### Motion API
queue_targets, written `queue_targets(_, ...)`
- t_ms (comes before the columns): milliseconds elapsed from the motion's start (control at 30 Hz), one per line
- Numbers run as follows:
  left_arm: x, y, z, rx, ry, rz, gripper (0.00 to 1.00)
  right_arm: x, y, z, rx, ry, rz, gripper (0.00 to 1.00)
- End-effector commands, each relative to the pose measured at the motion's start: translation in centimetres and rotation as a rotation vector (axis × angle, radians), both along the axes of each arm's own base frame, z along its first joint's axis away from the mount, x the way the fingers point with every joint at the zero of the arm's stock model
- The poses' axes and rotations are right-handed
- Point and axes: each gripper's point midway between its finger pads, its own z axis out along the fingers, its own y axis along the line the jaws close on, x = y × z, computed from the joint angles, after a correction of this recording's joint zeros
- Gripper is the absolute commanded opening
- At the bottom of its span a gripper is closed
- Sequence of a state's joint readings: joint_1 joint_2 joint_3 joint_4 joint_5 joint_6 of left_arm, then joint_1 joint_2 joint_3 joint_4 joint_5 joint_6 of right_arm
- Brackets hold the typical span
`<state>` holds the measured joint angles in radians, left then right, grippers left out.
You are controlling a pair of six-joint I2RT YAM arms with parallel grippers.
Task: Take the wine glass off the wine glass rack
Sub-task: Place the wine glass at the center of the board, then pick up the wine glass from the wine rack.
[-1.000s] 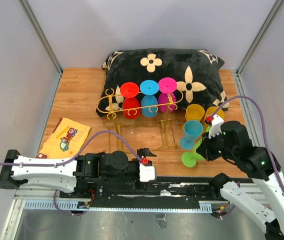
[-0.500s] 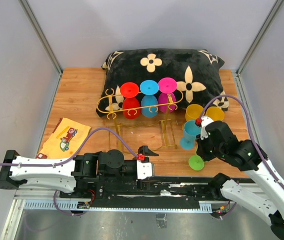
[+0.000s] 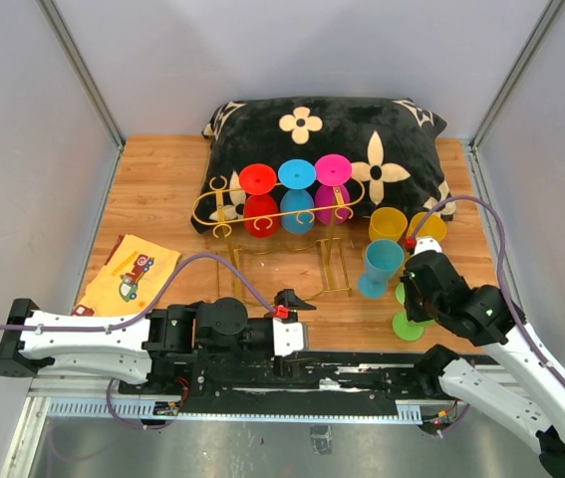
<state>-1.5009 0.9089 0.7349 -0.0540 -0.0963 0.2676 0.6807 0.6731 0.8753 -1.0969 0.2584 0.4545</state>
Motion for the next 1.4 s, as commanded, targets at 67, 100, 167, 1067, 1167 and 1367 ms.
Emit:
queue_targets(67, 0.3, -0.6, 2.3, -0.059, 0.001, 0.017, 1.00, 0.4, -0.4, -0.9, -0.030, -0.012, -0.036, 0.05)
queue_targets(100, 0.3, -0.6, 2.4, -0.062, 0.000, 0.017, 1.00, 0.4, -0.4, -0.9, -0.031, -0.012, -0.038, 0.08)
queue_targets(167, 0.4, -0.7, 2.5, -0.062, -0.001, 0.018, 1.00, 0.5, -0.4, -0.9, -0.026, -0.017, -0.042, 0.12)
queue_targets(1067, 4.0, -5.4, 13.0, -0.077, 0.091, 0.243, 1.00, 0.3, 1.3, 7.5, 0.370, -0.361, -0.012, 0.65)
queue_targets(1167, 5.5, -5.9, 14.3, -0.061, 0.123, 0.269, 1.00, 0.1, 2.2, 8.4, 0.455, -0.401, 0.018, 0.67)
queue_targets(1367, 8.4, -4.5, 17.8, -0.164, 0.193, 0.305, 1.00, -0.4, 2.8, 9.1, 0.539, -0.444, 0.050, 0.69)
